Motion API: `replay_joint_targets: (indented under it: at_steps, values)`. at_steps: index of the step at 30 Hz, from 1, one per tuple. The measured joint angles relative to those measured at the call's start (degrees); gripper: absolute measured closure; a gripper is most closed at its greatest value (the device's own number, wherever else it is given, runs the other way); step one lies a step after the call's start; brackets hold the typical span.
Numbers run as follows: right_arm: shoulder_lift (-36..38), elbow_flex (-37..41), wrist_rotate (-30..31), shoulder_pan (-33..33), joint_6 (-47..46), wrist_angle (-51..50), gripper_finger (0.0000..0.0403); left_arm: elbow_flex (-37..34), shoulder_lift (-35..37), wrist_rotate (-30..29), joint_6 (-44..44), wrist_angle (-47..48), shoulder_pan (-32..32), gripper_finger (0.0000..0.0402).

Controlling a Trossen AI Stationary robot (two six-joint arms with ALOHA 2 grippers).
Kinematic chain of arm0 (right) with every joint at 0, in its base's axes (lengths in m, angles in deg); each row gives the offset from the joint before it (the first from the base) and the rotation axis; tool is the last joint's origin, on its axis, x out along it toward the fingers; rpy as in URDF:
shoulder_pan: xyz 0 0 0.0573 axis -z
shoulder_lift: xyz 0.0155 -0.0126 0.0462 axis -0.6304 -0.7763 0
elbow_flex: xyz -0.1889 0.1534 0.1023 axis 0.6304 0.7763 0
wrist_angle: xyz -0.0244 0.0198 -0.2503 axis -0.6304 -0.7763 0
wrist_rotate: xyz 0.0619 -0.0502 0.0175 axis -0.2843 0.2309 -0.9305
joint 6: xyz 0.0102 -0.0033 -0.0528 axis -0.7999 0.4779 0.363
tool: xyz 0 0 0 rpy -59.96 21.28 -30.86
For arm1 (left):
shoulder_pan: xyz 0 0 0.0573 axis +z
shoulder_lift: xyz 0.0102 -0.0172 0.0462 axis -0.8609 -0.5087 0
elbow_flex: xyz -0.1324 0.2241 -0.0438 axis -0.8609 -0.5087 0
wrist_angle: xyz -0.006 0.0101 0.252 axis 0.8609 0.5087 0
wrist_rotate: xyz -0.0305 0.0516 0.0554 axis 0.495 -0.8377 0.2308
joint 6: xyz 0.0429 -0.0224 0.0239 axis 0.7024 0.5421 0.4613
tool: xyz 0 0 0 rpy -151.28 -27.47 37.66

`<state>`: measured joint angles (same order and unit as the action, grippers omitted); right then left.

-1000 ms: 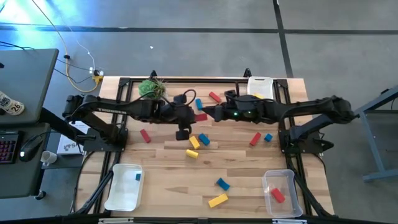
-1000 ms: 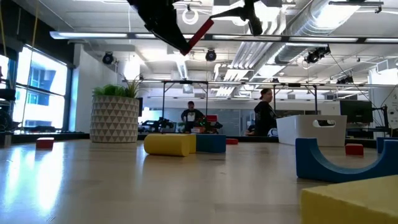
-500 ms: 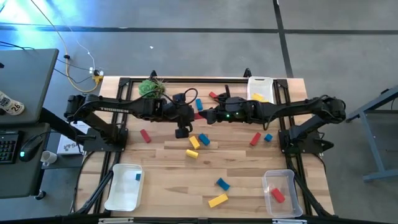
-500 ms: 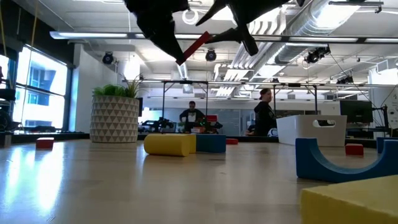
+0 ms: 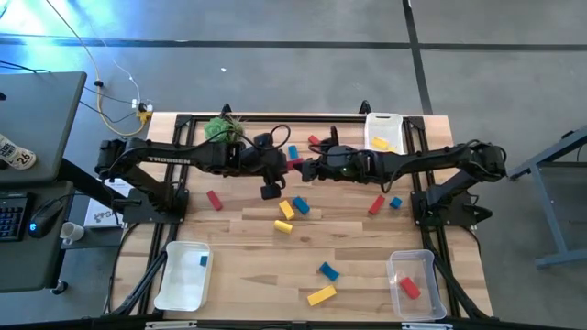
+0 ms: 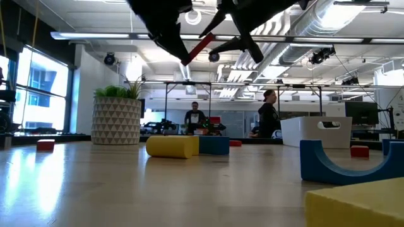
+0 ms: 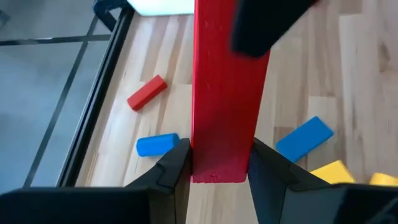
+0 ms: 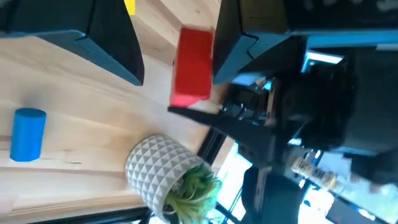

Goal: Sort & place blocks by color
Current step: Put the red block into the transparent bin

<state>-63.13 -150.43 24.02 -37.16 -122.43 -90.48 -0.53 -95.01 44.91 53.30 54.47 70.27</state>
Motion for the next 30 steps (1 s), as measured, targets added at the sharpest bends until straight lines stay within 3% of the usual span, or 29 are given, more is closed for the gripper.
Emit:
replay_joint_targets:
  at_steps: [5,13,21,30]
  values:
    - [-0.4,0.0,0.2,0.4,-1.8,-0.4,0.0255,0.0,0.0,1.0,-0.4,-0.3,0.0,0.0299]
    - [-0.4,0.0,-0.2,0.4,0.0,-0.2,0.0373,0.0,0.0,0.7,-1.1,-0.3,0.0,0.0292]
    - [-0.3,0.0,-1.8,0.3,1.6,-1.9,0.0365,0.0,0.0,1.7,-1.1,-0.3,0.0,0.0262]
    - [-0.4,0.0,-7.7,-1.8,-0.2,-14.1,0.0372,0.0,0.1,1.1,-4.5,-0.4,0.0,0.0241]
